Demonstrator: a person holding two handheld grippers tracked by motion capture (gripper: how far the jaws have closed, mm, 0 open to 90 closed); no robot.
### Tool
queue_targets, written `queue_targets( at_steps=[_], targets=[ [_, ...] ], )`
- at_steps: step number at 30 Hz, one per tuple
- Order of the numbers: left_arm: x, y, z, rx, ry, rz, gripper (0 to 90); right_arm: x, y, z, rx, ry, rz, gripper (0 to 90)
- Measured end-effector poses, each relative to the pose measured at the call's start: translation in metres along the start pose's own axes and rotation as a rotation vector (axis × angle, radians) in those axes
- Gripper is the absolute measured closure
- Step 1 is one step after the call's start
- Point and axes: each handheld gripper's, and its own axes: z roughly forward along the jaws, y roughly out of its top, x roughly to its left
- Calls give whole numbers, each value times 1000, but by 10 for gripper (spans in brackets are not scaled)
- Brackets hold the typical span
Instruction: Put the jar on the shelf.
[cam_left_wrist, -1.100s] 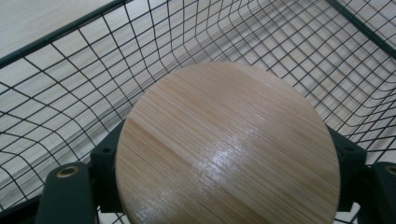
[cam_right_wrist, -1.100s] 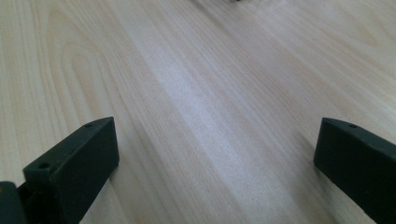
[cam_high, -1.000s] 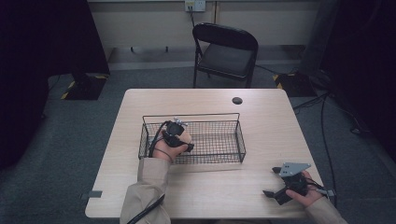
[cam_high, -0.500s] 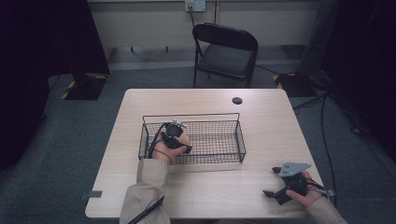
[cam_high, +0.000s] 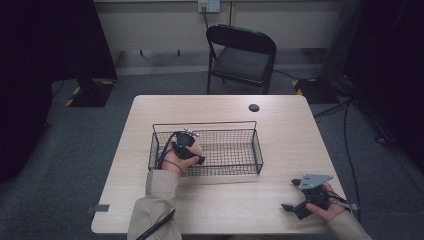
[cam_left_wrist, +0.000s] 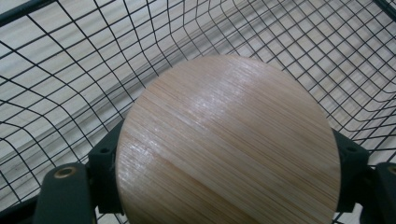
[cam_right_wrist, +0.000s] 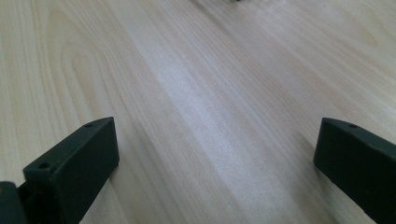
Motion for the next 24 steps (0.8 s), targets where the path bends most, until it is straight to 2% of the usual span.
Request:
queue_targets(
  at_steps=[4,11,20,24],
  targets=[
    [0,1,-2,-5,9,-19,128,0,0,0,0,0,0,0],
    [1,1,-7,-19,1,-49,52,0,0,0,0,0,0,0],
    [5,-2,-18,-75,-17,-84,28,0,0,0,0,0,0,0],
    [4,-3,-27,-105,-16,-74,28,0,0,0,0,0,0,0]
  ],
)
